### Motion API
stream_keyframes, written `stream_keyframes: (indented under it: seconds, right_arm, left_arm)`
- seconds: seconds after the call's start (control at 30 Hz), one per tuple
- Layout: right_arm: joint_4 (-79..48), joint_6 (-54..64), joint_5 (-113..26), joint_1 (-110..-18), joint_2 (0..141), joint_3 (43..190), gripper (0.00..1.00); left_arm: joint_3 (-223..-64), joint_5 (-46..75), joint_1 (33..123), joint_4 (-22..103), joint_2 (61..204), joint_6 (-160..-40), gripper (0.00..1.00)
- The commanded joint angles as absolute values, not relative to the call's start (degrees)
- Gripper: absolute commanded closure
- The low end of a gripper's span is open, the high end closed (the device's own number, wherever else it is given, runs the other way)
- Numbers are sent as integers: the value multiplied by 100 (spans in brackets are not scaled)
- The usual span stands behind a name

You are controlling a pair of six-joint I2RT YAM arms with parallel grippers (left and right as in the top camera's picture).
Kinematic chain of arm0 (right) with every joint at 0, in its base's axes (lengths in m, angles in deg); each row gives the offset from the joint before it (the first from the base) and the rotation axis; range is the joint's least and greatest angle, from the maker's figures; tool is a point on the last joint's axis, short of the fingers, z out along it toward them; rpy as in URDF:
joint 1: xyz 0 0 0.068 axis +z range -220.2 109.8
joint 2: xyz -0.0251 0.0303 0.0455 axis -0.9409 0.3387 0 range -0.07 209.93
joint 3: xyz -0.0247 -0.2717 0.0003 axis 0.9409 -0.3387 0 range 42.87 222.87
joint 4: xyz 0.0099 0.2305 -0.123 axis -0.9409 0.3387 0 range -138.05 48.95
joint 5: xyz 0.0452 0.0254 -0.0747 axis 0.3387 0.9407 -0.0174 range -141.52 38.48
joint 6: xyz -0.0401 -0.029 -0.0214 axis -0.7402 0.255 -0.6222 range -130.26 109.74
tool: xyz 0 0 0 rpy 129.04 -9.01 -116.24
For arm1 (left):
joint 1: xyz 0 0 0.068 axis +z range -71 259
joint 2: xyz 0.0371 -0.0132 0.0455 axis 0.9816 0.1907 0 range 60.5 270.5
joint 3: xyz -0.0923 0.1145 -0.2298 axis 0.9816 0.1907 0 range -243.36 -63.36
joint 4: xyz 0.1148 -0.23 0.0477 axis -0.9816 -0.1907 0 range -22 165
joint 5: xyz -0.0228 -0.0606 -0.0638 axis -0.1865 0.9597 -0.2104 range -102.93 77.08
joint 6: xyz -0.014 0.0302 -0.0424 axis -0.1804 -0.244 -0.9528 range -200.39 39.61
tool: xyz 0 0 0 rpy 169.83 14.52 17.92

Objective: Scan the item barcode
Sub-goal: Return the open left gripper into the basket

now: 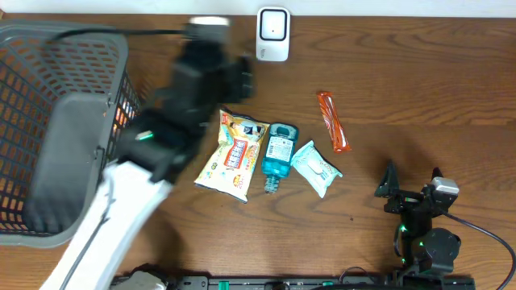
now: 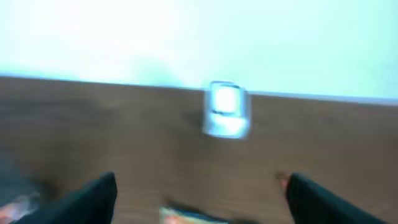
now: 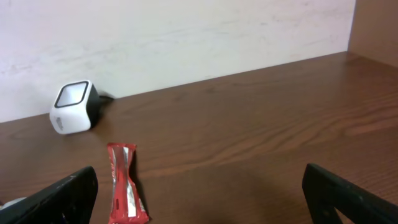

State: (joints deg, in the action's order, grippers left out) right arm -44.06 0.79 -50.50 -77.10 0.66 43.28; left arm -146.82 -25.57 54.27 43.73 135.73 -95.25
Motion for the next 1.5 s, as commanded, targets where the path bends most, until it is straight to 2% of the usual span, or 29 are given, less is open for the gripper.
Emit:
stream_keyframes:
  seconds: [0.0, 0.27, 0.47, 0.63, 0.73, 0.9, 1.03, 1.17, 1.47]
  right_arm:
    - [-4391, 18, -5096, -7738, 46, 4319, 1]
    - [-4391, 16, -5096, -7738, 46, 4319, 1]
    - [-4391, 16, -5096, -7738, 46, 4319, 1]
    - [-4391, 16, -5098, -7738, 46, 4319, 1]
    - [-4391, 16, -5098, -7740, 46, 4319, 1]
    - [-4391, 16, -5096, -7740, 46, 4319, 1]
    - [-4391, 16, -5096, -7740, 46, 4319, 1]
    - [-4391, 16, -5096, -7738, 46, 4319, 1]
    - [-4391, 16, -5098, -7740, 46, 4319, 1]
  left_arm:
    - [-14747, -3110, 6282, 4096, 13203, -9374, 7]
    - [-14747, -2926, 8754, 2996, 13065, -10502, 0]
    - [-14747, -1423, 10076, 2747, 13465, -10515, 2]
    - [-14747, -459, 10776, 2574, 14176, -10270, 2]
    - [-14747, 330, 10999, 2548, 14814, -9562, 2]
    - [-14747, 612, 11027, 2435, 15645, -8744, 2]
    - [-14747, 612, 11027, 2400, 16200, -8589, 0]
    - [-14747, 610, 11027, 2452, 16547, -8502, 4]
    - [-14747, 612, 10999, 3014, 16934, -8495, 4]
